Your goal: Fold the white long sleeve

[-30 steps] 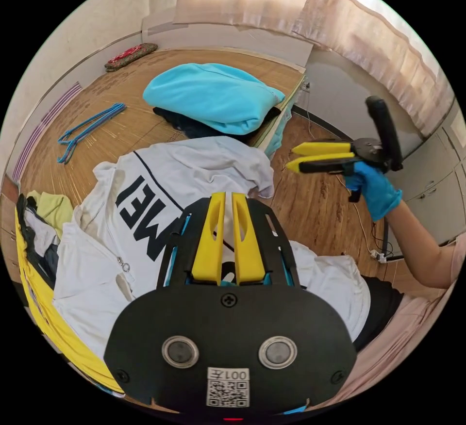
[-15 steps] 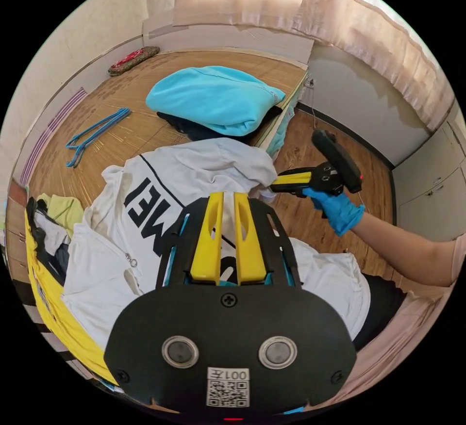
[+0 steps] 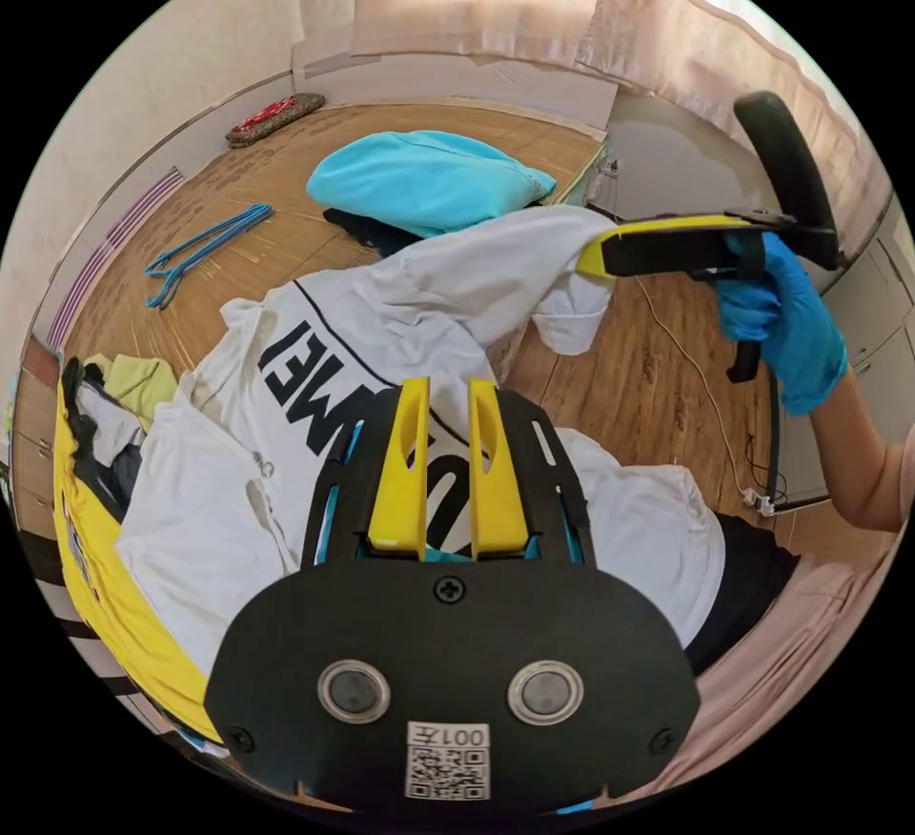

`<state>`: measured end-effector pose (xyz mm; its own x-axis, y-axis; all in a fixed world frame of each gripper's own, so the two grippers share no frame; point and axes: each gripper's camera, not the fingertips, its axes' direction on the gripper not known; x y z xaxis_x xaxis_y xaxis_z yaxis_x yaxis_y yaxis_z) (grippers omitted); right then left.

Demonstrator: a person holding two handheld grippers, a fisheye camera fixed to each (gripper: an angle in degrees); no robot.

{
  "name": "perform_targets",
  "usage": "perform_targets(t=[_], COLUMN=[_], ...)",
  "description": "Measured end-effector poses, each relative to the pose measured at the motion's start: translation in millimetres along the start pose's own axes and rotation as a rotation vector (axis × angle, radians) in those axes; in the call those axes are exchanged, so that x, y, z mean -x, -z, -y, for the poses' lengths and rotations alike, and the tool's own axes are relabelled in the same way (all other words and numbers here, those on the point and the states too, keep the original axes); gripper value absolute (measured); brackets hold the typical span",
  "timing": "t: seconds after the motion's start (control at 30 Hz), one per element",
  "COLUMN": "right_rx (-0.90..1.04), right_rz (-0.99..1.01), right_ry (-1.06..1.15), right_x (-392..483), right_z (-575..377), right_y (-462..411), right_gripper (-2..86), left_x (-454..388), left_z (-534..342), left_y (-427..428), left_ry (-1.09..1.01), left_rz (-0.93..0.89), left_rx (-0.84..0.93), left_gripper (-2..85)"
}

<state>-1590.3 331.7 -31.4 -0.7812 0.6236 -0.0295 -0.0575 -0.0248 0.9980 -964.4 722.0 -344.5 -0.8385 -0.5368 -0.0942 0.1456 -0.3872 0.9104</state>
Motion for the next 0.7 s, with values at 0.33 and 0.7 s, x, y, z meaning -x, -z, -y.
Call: perform_targets(t=[0.33, 0.7], right_rx=[0.165, 0.318], right_rz=[0.281, -0.066], right_ry=[0.261, 0.317], right_x=[80, 86], right_z=[15, -46], right_y=[-68, -116], right_gripper=[1.6, 8.9], left_x=[41, 66], left_z=[-84, -116], left_y=[44, 27], left_ry=[0.155, 0.243], left_rz=[0.03, -0.122], left_rx=[-0.028, 0.003], left_gripper=[3.7, 8.2])
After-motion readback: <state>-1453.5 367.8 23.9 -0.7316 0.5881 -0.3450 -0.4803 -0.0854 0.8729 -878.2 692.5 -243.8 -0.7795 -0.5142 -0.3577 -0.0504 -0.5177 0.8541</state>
